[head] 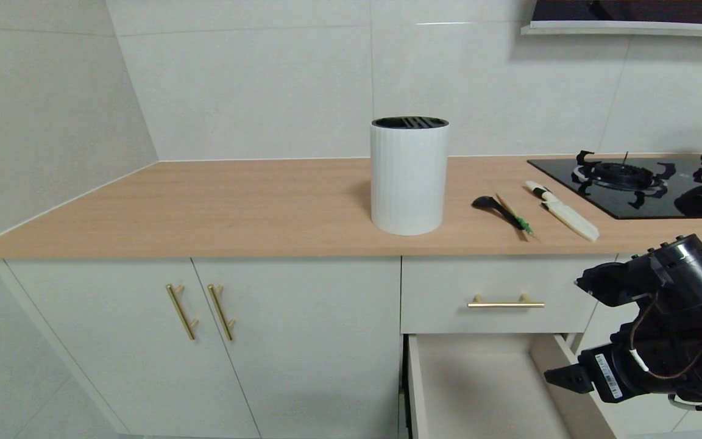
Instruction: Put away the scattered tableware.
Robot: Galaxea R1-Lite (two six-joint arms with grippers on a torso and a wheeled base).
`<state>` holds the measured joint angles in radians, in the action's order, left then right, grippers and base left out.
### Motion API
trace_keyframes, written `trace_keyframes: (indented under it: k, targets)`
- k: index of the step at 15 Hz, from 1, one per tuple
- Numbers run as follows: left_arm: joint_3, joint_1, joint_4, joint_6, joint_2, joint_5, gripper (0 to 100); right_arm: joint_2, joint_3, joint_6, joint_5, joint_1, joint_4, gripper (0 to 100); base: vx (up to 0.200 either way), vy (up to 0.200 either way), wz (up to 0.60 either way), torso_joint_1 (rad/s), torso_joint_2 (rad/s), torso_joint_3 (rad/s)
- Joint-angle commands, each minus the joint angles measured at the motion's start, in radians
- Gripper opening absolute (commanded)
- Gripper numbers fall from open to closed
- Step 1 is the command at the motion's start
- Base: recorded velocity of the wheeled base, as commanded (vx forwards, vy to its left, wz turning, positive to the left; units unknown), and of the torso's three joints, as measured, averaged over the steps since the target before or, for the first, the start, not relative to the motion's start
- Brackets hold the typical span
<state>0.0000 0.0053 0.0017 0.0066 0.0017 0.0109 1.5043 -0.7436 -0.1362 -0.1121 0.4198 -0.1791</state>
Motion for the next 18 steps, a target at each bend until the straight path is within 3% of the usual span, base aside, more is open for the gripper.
trace_keyframes:
  k: [1, 8, 11, 13, 16, 18]
  targets:
    - [0.0, 0.001, 0.0, 0.0, 0.0, 0.0, 100, 0.002, 0.0, 0.0, 0.0, 0.001, 0.0, 100, 0.0, 0.0, 0.0, 0.188, -0.48, -0.29]
    - [0.0, 0.001, 0.0, 0.0, 0.0, 0.0, 100, 0.007, 0.001, -0.002, -0.027, 0.013, 0.001, 100, 0.0, 0.0, 0.0, 0.148, -0.35, -0.204]
    - [0.0, 0.001, 0.0, 0.0, 0.0, 0.0, 100, 0.011, 0.035, 0.0, -0.09, 0.045, 0.113, 100, 0.0, 0.0, 0.0, 0.009, -0.02, -0.009]
    - [0.0, 0.001, 0.0, 0.0, 0.0, 0.0, 100, 0.017, -0.068, 0.001, -0.101, 0.039, 0.171, 100, 0.0, 0.0, 0.0, 0.0, 0.0, 0.0]
    - [0.0, 0.001, 0.0, 0.0, 0.0, 0.0, 100, 0.097, -0.315, -0.002, -0.092, -0.021, 0.05, 100, 0.0, 0.0, 0.0, 0.0, 0.0, 0.0]
    - [0.0, 0.001, 0.0, 0.0, 0.0, 0.0, 100, 0.16, -0.407, -0.006, -0.077, -0.056, 0.024, 100, 0.0, 0.0, 0.0, 0.0, 0.0, 0.0]
